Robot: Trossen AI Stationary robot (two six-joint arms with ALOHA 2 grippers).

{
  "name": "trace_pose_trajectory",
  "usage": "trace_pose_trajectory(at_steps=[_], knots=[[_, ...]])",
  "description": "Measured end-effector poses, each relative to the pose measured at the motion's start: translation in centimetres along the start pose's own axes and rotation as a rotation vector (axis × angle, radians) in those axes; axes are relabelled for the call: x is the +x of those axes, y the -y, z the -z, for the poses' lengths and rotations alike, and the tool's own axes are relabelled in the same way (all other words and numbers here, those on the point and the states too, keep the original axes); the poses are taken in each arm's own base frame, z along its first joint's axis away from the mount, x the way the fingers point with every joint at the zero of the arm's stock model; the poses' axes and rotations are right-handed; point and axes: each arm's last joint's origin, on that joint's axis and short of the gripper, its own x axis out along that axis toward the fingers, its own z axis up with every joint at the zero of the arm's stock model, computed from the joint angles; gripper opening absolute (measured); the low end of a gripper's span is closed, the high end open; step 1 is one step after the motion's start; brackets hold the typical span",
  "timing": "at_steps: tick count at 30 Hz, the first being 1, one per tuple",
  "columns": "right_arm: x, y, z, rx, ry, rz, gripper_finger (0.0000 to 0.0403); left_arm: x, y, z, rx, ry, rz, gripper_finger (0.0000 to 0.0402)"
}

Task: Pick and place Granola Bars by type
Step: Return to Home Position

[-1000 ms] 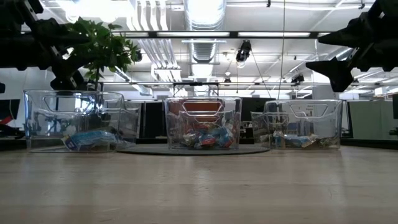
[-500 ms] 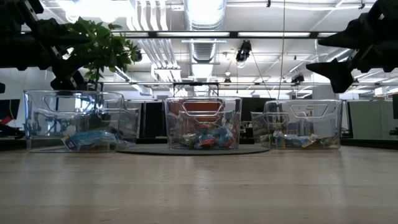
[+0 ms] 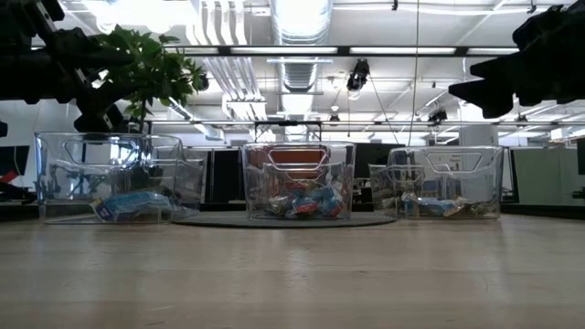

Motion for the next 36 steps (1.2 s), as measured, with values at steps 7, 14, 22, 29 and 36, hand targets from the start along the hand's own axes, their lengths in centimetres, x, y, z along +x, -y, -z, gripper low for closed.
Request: trace_pose_trajectory(at_steps=[7,14,22,29,36], knots=[[-0.01,-0.19,0.17,0.031,-0.021,-0.068,0.0302,0.00,0.00,0.01,0.000,-0.001,0.000,0.0138],[-0.01,-0.19,0.23,0.045,-0.027,-0.067,0.0302,0.00,-0.02,0.02,0.000,-0.002,-0.002,0.0138],[-0.01,-0.18,0.24,0.014,-0.027,-0.065,0.0302,0.00,-0.06,0.02,-0.016,0.004,-0.012,0.0138],[-0.01,-0.18,0.24,0.013,-0.027,-0.063,0.0302,0.00,-0.08,0.03,0.039,0.003,-0.016,0.0138],[-0.01,-0.18,0.24,0.013,-0.027,-0.063,0.0302,0.02,0.09,0.04,0.588,-0.010,0.024,0.0138]])
